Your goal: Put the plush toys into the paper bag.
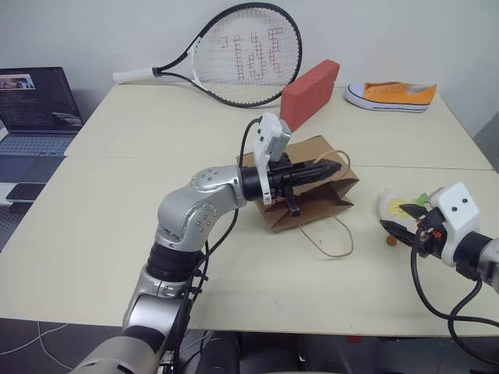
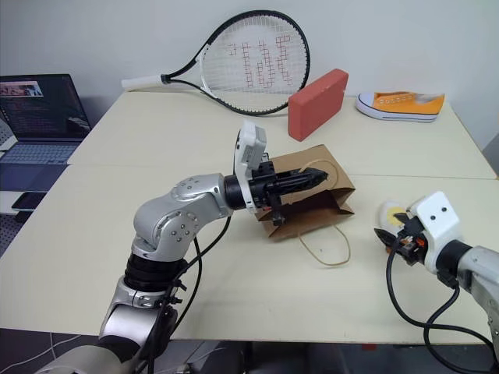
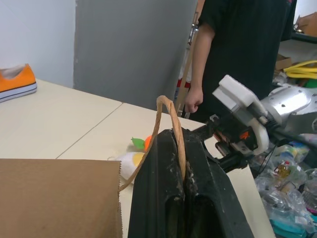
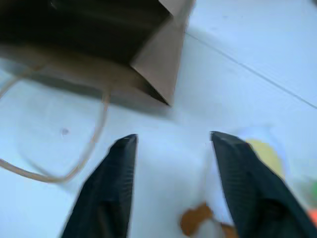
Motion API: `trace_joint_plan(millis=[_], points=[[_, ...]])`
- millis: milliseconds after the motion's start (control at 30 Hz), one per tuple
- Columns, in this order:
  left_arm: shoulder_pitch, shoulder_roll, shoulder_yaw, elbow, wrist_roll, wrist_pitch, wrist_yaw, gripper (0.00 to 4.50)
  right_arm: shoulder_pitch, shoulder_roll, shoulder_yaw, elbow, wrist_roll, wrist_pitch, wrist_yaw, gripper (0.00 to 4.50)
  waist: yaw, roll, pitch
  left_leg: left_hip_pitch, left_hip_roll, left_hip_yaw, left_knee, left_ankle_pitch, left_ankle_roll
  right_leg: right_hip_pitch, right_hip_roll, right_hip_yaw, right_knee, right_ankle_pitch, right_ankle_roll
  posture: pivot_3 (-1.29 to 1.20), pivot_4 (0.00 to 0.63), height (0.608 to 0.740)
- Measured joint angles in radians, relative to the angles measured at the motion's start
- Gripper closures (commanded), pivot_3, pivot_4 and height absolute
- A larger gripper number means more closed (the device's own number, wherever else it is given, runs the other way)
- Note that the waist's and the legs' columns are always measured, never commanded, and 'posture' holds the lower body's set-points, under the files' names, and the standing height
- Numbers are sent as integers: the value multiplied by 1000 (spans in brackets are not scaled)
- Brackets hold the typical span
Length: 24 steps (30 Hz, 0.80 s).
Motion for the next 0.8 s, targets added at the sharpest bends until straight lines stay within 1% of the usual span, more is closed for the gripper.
trace_joint_plan(millis=[100, 233, 333, 467, 567, 600, 633, 667, 767, 800], points=[[11, -13, -15, 6, 17, -15, 2, 4500, 32, 26, 64, 98, -107, -163, -52, 1141, -3, 0, 0, 0, 0, 1, 0, 0, 0, 0, 0, 1, -1, 0, -1, 0, 150, 740], [10, -37, -14, 21, 18, -31, 12, 4500, -19, 64, 143, 248, -214, -309, -132, 1141, -3, 0, 0, 0, 0, 2, 1, 0, 0, 0, 0, 1, -1, 0, -1, 0, 150, 740], [5, -39, -5, 33, 17, -33, 20, 4500, -83, 104, 191, 339, -255, -358, -172, 1141, -4, 0, 0, 1, 0, 1, 1, 0, 0, 0, 0, 1, -1, 0, -1, 0, 150, 740], [2, -36, 12, 34, 16, -35, 21, 4500, -153, 167, 213, 420, -266, -322, -215, 1141, -2, 1, 0, 0, 0, 0, 0, 0, 0, 0, 0, 1, -1, 0, 0, 0, 150, 740], [3, -33, 13, 34, 16, -35, 21, 4500, -184, 170, 206, 436, -266, -275, -230, 1715, -1, 1, 0, 0, -1, -1, 0, 0, 0, 0, 0, 1, -1, 1, 0, 0, 150, 740], [3, -33, 13, 33, 14, -34, 22, 4500, -187, 170, 207, 436, -267, -266, -230, 2009, -1, 1, 0, 0, -1, -1, 0, 0, 0, 0, 0, 1, -1, 1, 0, 0, 150, 740], [5, -34, 13, 33, 12, -33, 22, 4500, -188, 169, 207, 436, -267, -260, -230, 2431, -1, 1, 0, 0, -1, -1, 0, 0, 0, 0, 0, 1, 0, 1, 0, 0, 150, 740], [7, -34, 13, 33, 10, -33, 22, 4500, -188, 169, 208, 435, -268, -257, -229, 2696, -1, 1, 0, 0, -1, -1, 0, 0, 0, 0, 0, 1, -1, 1, 0, 0, 150, 740], [15, -33, 13, 33, 6, -29, 22, 4500, -187, 169, 207, 431, -270, -258, -230, 3732, -2, 1, 0, 0, -1, 0, 0, 0, 0, 1, 0, 1, -1, 1, 0, 0, 150, 740], [15, -33, 15, 33, 2, -27, 22, 4500, -187, 168, 206, 427, -269, -262, -228, 3993, -1, 1, 0, 0, -1, -1, 0, 0, 0, 1, 0, 1, -1, 1, 0, 0, 150, 740]])
